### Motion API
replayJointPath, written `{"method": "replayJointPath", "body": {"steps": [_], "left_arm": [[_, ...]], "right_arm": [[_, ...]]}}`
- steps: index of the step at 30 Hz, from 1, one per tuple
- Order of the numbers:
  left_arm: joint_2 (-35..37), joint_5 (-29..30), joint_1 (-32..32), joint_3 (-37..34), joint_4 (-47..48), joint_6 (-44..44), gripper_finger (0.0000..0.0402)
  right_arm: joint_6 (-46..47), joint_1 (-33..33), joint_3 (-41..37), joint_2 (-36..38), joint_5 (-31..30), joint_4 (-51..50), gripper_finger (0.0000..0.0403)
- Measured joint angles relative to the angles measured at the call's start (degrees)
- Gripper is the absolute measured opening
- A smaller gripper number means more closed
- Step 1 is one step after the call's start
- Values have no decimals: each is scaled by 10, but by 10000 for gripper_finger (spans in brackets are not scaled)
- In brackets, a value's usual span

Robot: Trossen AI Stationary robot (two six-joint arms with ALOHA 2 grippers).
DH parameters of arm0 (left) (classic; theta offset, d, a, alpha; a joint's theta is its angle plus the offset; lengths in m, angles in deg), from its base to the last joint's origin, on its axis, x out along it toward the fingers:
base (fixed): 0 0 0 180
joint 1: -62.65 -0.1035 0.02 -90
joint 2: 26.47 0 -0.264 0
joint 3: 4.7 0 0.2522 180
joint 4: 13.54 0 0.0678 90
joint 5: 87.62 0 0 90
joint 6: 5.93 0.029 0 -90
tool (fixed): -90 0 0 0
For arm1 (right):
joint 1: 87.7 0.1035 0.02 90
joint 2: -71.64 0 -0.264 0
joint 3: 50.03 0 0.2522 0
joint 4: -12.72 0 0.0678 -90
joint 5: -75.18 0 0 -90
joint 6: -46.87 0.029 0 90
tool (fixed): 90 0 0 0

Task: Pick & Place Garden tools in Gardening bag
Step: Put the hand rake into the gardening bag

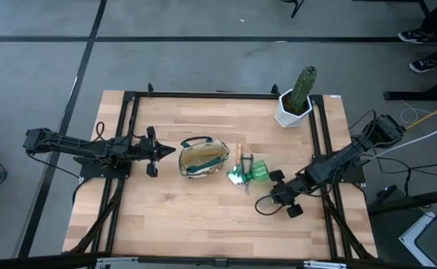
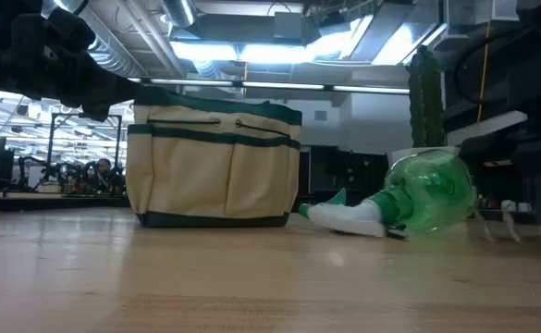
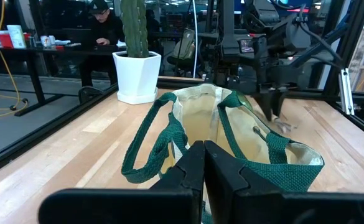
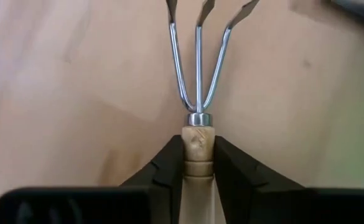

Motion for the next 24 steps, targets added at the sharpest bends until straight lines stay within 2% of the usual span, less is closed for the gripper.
{"method": "replayJointPath", "body": {"steps": [9,19,24], "left_arm": [[0,0,0,0,0,0,4],[0,0,0,0,0,0,4],[0,0,0,0,0,0,4]], "right_arm": [[43,0,0,0,14,59,79],[42,0,0,0,-43,179,78],[41,0,0,0,-92,236,78]]}}
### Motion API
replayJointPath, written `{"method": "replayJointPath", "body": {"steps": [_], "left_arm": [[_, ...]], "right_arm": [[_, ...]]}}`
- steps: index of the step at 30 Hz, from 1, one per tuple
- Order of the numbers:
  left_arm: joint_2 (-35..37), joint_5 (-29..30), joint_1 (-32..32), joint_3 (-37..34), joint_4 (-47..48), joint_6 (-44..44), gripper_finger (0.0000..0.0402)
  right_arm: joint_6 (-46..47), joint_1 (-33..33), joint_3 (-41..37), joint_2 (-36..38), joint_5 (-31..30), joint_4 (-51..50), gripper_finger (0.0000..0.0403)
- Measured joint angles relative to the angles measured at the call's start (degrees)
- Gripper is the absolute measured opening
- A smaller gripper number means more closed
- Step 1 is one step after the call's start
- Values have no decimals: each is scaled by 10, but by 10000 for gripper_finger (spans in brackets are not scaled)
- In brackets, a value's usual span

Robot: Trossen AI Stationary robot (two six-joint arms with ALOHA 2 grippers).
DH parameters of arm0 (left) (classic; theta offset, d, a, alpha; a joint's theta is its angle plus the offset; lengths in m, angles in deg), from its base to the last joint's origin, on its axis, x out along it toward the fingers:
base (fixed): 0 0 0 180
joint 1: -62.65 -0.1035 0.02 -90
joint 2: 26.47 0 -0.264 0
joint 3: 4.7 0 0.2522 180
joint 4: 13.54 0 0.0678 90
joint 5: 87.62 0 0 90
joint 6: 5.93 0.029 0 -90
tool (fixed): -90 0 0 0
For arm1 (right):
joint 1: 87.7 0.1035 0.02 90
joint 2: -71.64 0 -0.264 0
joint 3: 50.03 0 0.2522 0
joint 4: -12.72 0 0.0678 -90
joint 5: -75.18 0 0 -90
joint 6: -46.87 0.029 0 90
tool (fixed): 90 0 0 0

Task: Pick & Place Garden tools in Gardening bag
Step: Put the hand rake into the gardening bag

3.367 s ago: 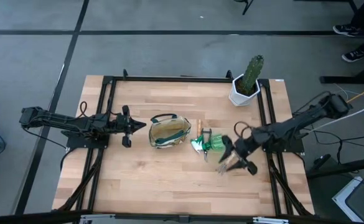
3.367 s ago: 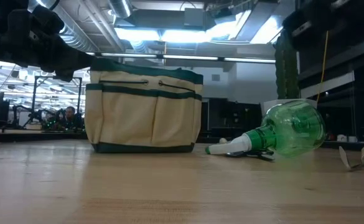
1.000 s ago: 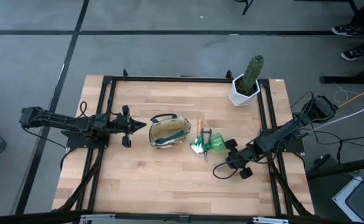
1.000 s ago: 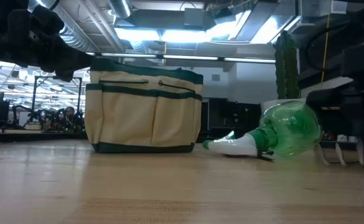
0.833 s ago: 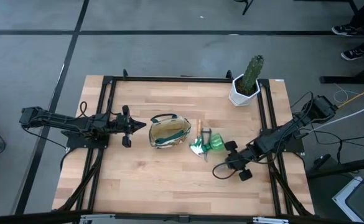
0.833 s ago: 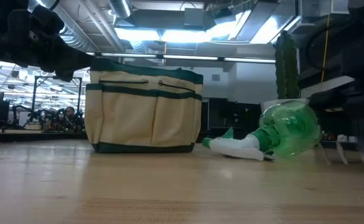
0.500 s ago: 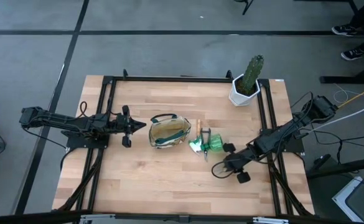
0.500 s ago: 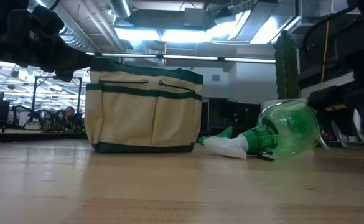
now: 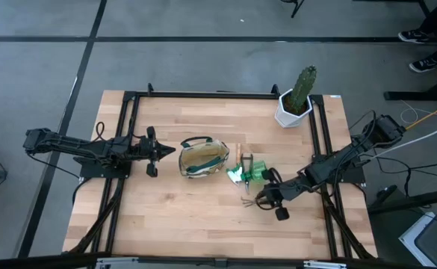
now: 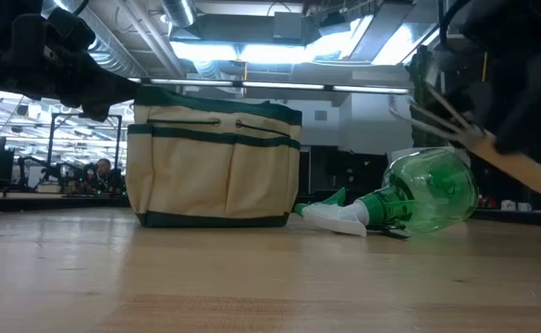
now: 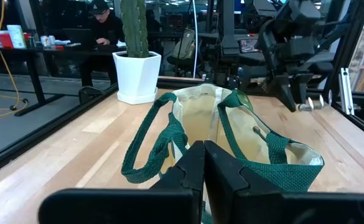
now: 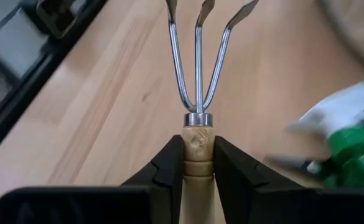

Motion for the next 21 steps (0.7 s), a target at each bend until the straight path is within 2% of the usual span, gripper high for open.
{"method": "replayJointPath", "body": {"steps": [8,16,21], "left_arm": [[0,0,0,0,0,0,4],[0,0,0,0,0,0,4],[0,0,0,0,0,0,4]], "right_arm": [[-26,-11,0,0,-97,96,78],[-39,-59,0,0,-128,152,78],[-38,-85,0,0,-127,157,78]]}}
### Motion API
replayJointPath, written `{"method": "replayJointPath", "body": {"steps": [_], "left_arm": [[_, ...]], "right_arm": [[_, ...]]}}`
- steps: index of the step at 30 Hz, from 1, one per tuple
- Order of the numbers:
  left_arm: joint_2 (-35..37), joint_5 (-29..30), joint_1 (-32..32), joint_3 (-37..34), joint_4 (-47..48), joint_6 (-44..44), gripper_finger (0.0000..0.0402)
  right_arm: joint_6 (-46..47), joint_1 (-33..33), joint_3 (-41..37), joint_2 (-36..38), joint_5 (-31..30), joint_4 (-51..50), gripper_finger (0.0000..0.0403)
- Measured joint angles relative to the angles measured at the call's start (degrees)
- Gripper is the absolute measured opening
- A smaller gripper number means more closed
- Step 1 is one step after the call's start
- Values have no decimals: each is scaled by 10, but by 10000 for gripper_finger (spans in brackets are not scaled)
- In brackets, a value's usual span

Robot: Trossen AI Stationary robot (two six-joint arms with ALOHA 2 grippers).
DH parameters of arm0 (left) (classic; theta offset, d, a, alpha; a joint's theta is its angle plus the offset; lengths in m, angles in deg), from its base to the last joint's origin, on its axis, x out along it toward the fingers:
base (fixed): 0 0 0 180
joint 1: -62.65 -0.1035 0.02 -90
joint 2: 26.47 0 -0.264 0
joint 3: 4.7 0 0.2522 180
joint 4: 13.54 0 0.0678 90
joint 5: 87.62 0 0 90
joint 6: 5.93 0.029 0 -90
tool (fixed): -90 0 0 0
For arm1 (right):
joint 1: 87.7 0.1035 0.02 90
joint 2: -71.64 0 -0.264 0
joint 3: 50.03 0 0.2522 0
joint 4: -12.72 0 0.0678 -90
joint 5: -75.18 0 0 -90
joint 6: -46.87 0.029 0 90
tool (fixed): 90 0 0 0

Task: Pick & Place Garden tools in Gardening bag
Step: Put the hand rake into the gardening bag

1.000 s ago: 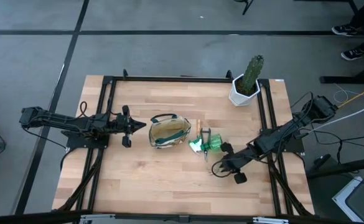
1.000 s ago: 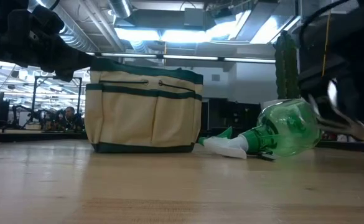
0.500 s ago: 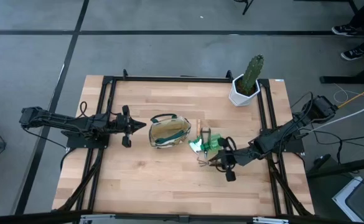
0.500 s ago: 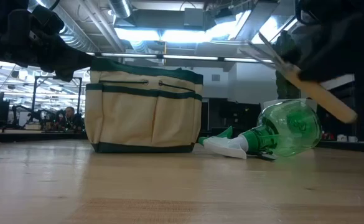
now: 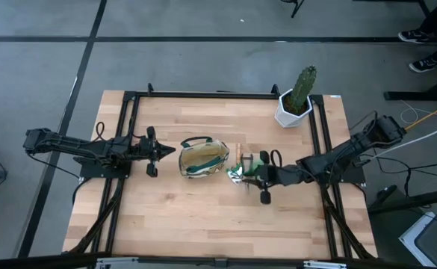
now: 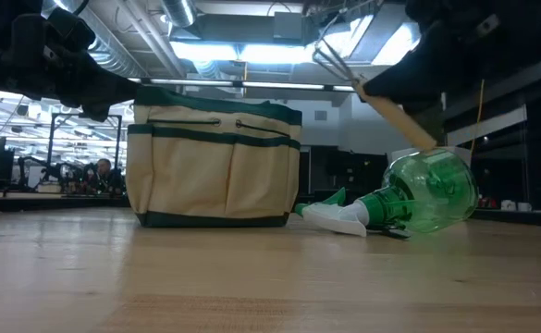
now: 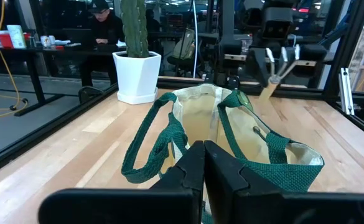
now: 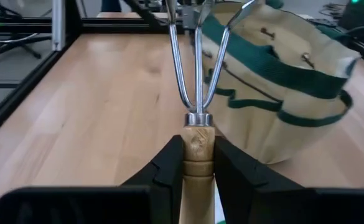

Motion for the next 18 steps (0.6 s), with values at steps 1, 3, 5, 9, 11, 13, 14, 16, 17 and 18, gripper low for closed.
{"method": "replayJointPath", "body": {"steps": [1,3,5,9,11,13,14,16,17,18], "left_arm": [[0,0,0,0,0,0,4],[0,0,0,0,0,0,4],[0,0,0,0,0,0,4],[0,0,0,0,0,0,4],[0,0,0,0,0,0,4],[0,0,0,0,0,0,4],[0,0,0,0,0,0,4],[0,0,0,0,0,0,4],[0,0,0,0,0,0,4],[0,0,0,0,0,0,4]], "right_arm": [[5,-4,0,0,0,0,78],[20,-12,0,0,2,0,78],[42,-20,0,0,2,0,78],[81,-27,0,0,2,0,78],[90,-27,0,0,2,-1,78],[92,-27,0,0,4,-5,78],[92,-27,0,0,4,-7,78],[92,-28,0,0,4,-15,78],[92,-31,0,0,4,-22,78],[92,-34,0,0,5,-27,78]]}}
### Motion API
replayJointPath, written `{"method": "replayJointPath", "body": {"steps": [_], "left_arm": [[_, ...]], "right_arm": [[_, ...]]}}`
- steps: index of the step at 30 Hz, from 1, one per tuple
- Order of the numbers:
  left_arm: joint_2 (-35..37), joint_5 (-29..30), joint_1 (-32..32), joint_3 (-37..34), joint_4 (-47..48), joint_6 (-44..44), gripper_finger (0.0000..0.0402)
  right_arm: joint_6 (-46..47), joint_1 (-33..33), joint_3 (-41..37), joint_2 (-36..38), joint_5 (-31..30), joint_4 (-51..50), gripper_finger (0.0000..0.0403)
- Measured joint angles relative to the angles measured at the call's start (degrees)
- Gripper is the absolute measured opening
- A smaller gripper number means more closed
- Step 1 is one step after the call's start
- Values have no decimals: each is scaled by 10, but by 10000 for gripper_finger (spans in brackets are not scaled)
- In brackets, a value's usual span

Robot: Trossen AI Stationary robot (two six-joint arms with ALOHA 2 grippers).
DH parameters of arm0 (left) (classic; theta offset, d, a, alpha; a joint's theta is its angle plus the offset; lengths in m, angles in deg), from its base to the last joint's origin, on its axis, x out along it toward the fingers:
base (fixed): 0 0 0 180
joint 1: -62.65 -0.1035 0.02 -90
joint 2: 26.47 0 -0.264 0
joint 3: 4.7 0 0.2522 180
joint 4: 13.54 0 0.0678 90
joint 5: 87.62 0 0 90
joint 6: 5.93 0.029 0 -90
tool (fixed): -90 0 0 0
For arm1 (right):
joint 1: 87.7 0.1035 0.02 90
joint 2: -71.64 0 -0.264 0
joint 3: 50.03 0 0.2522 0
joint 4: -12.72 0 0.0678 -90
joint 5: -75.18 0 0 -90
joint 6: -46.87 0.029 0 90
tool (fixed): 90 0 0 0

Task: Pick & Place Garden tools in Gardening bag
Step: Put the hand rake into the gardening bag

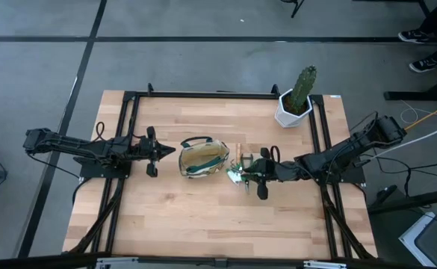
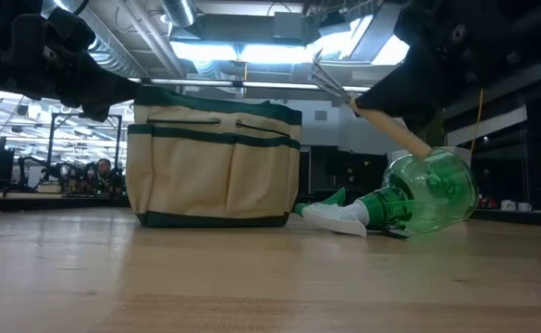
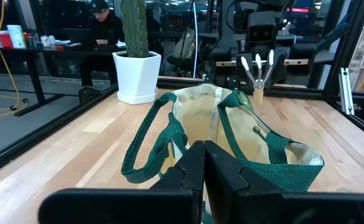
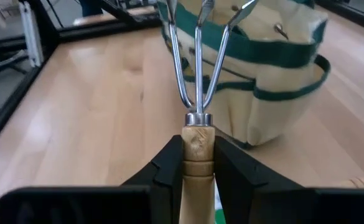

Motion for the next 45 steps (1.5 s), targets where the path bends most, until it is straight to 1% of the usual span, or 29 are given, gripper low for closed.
{"method": "replayJointPath", "body": {"steps": [7,14,24,35,41,45], "left_arm": [[0,0,0,0,0,0,4],[0,0,0,0,0,0,4],[0,0,0,0,0,0,4],[0,0,0,0,0,0,4],[0,0,0,0,0,0,4],[0,0,0,0,0,0,4]], "right_arm": [[-3,-40,0,0,41,-7,78],[-13,-72,0,0,44,15,78],[-40,-71,0,0,49,89,78],[-93,-71,0,0,49,177,78],[-108,-71,4,0,47,192,78],[-117,-71,33,-8,43,179,78]]}}
